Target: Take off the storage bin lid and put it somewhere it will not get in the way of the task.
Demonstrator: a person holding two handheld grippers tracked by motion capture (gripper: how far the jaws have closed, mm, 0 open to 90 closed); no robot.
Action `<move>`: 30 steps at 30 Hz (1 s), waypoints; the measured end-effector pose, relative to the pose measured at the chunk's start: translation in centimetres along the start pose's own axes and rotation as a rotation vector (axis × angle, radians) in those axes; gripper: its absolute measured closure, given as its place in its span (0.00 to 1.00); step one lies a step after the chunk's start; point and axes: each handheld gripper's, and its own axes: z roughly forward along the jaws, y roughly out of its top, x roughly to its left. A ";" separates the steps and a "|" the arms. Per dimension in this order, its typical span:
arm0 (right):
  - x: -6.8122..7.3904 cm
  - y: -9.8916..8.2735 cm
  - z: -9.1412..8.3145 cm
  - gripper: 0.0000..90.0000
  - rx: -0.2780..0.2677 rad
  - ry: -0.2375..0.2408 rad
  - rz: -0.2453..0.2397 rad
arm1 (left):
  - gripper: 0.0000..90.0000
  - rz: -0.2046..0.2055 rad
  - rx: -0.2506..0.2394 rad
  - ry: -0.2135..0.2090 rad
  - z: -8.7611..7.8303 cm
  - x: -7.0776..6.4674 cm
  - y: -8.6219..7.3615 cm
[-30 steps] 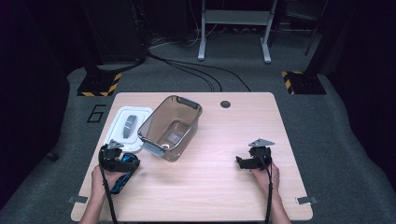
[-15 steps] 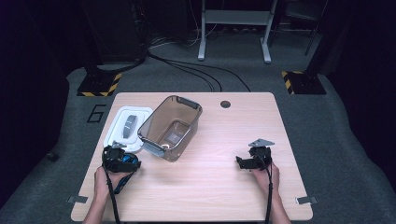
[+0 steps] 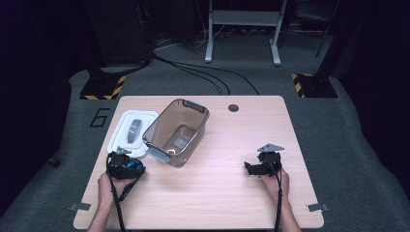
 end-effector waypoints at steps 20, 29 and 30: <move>0.0 0.0 0.0 0.07 -0.001 0.002 0.000 | 0.27 0.057 -0.086 -0.012 -1.7 -0.2 -0.1; 0.0 0.0 0.0 0.07 0.001 0.002 0.002 | 0.28 0.041 -0.187 -0.036 -3.8 0.1 0.0; 0.0 0.0 0.0 0.07 0.001 0.002 0.002 | 0.28 0.041 -0.195 -0.039 -4.1 0.2 0.0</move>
